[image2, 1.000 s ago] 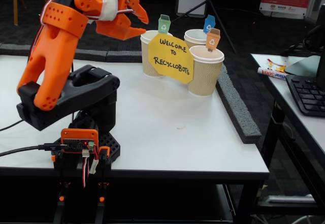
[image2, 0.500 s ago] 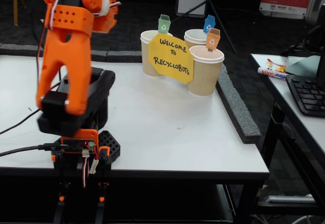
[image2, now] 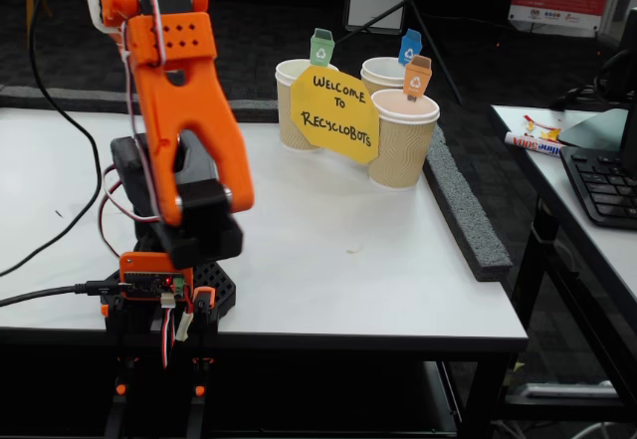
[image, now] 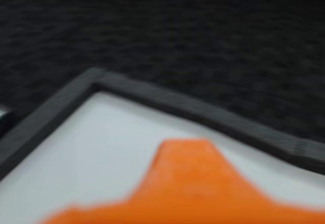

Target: Sort rubbish by color.

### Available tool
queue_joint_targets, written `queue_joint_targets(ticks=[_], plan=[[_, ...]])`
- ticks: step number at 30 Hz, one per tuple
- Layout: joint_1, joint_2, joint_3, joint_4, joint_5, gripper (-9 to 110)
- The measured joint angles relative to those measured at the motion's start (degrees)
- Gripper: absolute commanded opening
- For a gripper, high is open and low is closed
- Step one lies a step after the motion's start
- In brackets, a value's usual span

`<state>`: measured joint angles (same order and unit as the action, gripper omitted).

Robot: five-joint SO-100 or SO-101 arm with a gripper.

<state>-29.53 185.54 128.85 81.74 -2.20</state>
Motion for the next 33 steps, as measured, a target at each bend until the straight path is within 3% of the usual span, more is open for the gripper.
queue_joint_targets(ticks=[14, 33], plan=[[-11.5, 0.0, 1.8, -3.4, 0.0, 0], [-12.4, -6.4, 11.2, -6.8, 0.0, 0]])
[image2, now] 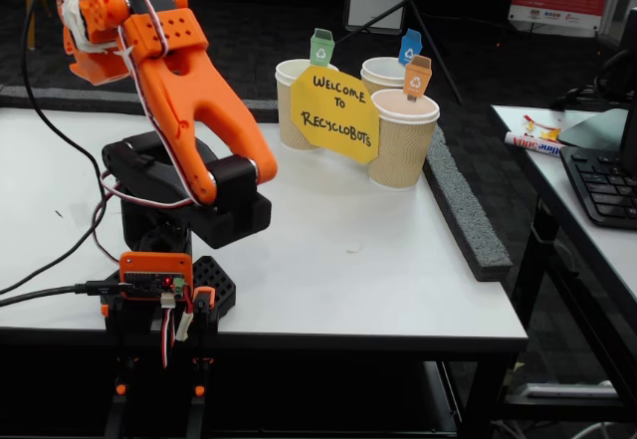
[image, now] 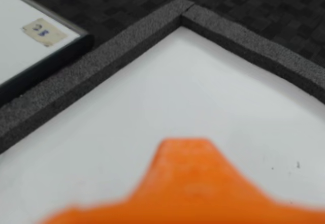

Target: Sort rubbish by color.

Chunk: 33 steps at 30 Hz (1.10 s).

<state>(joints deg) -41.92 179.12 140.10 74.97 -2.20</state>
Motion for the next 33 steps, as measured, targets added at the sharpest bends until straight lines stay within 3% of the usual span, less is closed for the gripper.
queue_joint_targets(ticks=[10, 21, 33], plan=[[-7.6, -0.8, 0.6, -0.7, 0.0, 0], [-7.7, -0.8, 0.6, -0.4, 0.0, 0], [17.1, -1.7, 0.6, -0.2, 0.0, 0]])
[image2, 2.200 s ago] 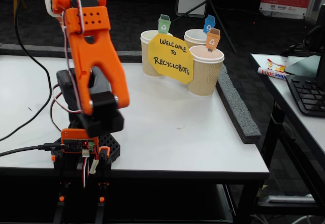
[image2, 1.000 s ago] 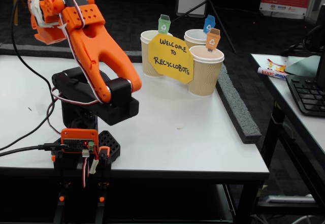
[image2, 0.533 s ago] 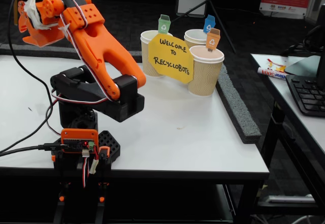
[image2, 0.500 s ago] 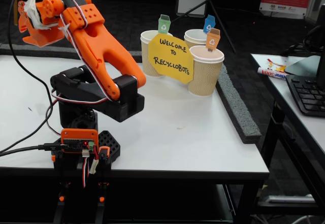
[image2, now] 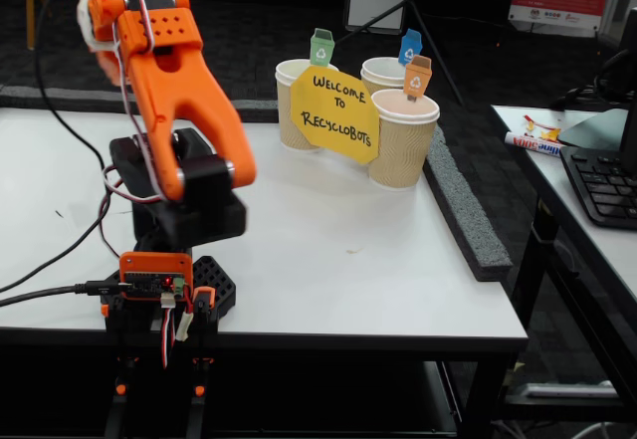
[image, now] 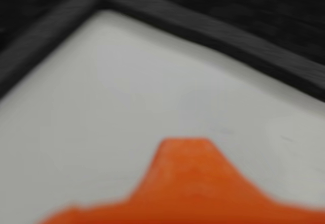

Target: Sort rubbish by color.

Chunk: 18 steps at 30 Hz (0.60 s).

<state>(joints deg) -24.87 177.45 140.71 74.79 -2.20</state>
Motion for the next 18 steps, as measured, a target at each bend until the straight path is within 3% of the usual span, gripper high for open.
queue_joint_targets(ticks=[18], plan=[[41.0, 0.0, -2.6, 3.0, 0.0, 0]])
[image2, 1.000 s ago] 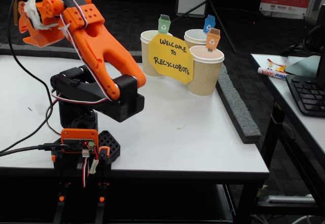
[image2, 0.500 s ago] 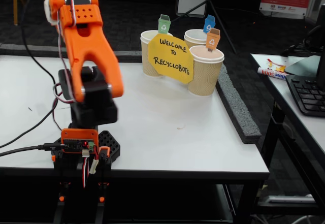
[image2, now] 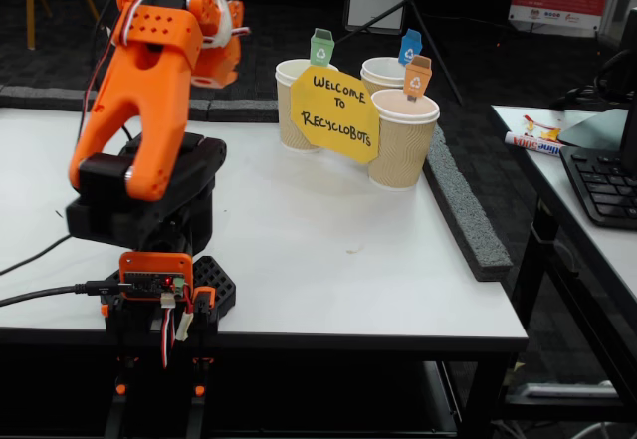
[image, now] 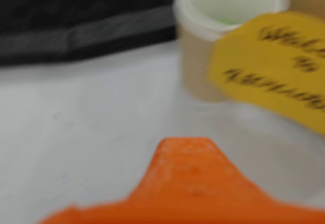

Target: Sort rubbish by color.

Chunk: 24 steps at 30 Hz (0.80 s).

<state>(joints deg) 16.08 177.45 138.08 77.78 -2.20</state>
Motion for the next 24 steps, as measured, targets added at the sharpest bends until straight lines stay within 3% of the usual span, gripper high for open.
queue_joint_targets(ticks=[9, 24], plan=[[9.8, 0.0, -5.1, 0.0, 0.0, 0], [15.6, 0.1, -14.3, 0.0, 0.0, 0]])
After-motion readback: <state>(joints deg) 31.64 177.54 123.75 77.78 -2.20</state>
